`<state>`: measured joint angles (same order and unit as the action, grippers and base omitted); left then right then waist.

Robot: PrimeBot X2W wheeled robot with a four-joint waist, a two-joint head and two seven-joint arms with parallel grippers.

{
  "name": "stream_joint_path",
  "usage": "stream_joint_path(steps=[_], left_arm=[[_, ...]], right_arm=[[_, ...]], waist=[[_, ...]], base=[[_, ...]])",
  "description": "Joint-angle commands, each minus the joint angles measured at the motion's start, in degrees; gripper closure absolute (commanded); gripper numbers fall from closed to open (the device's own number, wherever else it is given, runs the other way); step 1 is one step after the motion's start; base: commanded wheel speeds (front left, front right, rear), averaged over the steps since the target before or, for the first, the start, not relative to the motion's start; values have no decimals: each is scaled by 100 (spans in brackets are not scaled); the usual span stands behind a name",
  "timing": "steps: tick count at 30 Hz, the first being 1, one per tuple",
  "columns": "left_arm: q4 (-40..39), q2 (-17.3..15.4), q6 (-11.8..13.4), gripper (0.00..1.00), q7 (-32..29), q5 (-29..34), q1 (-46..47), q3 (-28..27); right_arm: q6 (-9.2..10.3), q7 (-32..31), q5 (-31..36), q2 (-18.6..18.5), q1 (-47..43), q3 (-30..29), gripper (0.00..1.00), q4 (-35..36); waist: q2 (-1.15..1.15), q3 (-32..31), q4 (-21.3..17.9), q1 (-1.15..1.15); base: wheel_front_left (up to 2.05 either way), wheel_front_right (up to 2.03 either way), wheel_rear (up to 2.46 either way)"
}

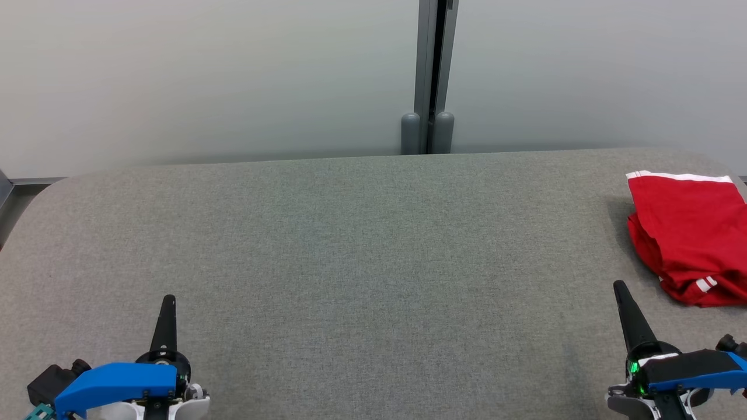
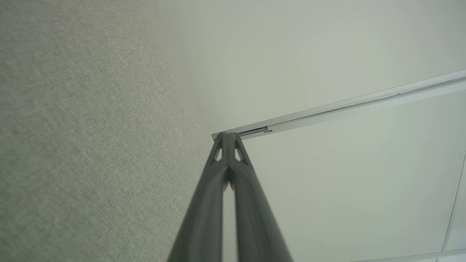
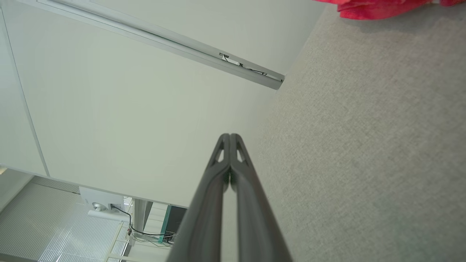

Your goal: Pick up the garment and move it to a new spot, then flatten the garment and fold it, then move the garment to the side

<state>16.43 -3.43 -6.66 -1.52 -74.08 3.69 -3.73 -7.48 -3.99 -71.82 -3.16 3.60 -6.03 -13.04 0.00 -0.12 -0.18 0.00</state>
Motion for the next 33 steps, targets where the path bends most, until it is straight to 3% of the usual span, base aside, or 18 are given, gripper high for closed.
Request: stream_joint_path(steps=[1,33], left_arm=[[-73,-6,-57,100,-46,-145,140,-55],[-216,46,-95,100,-416,-1480,266,-245]], right_arm=[[-2,-36,-172,5,123,-21,100,18],[-2,-217,-1662,27,253,-52,100,-79]], waist=[[0,1,1,0],[0,22,14,0]], base=[[0,0,0],[0,0,0]])
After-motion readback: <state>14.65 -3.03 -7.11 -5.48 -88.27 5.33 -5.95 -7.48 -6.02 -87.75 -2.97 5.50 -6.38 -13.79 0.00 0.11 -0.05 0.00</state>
